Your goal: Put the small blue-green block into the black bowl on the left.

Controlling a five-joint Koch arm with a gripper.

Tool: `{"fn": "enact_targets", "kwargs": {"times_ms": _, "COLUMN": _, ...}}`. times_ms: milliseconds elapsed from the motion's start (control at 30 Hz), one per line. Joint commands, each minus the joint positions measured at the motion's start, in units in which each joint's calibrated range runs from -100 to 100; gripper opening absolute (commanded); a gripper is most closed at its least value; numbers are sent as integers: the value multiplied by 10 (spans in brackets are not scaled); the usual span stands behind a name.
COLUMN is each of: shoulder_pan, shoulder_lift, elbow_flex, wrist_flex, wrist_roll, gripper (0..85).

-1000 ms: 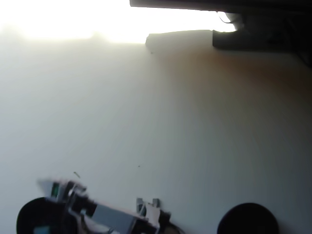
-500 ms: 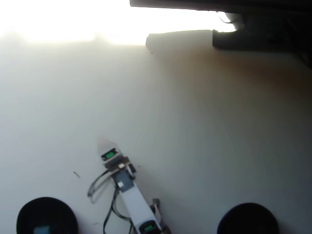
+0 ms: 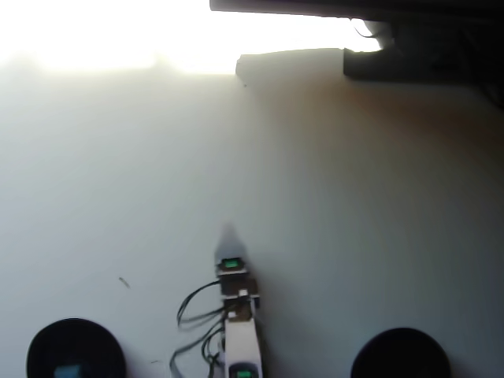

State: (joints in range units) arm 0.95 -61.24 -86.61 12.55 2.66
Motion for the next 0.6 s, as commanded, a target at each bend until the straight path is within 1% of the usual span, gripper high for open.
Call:
{"fn": "enact_targets", "kwargs": {"times_ms": 0, "shoulder_pan": -38, "shoulder_lift": 34, "elbow_flex": 6, "wrist_flex": 29, "wrist_roll": -6, "gripper": 495}}
{"fn": "enact_targets", "kwargs": {"times_ms": 67, "shoulder_pan": -54, "shoulder_lift": 49, "elbow_flex": 4, "wrist_flex": 29, "wrist_roll": -21, "gripper": 495}}
{"fn": "enact_targets", "kwargs": {"times_ms": 167, "shoulder_pan": -66, "shoulder_lift": 84, "elbow_flex": -1, "wrist_flex": 36, "wrist_roll": -24, "gripper": 495}}
{"fn": "enact_targets", "kwargs": {"times_ms": 233, "shoulder_pan": -64, "shoulder_lift": 104, "elbow_flex": -7, "wrist_flex": 61, "wrist_roll": -25, "gripper": 483}}
{"fn": "enact_targets", "kwargs": {"times_ms": 300, "shoulder_pan": -59, "shoulder_lift": 104, "elbow_flex": -7, "wrist_flex": 61, "wrist_roll": -25, "gripper": 456}}
{"fn": "enact_targets", "kwargs": {"times_ms": 567, "shoulder_pan": -36, "shoulder_lift": 104, "elbow_flex": -12, "wrist_flex": 61, "wrist_roll": -27, "gripper": 474}}
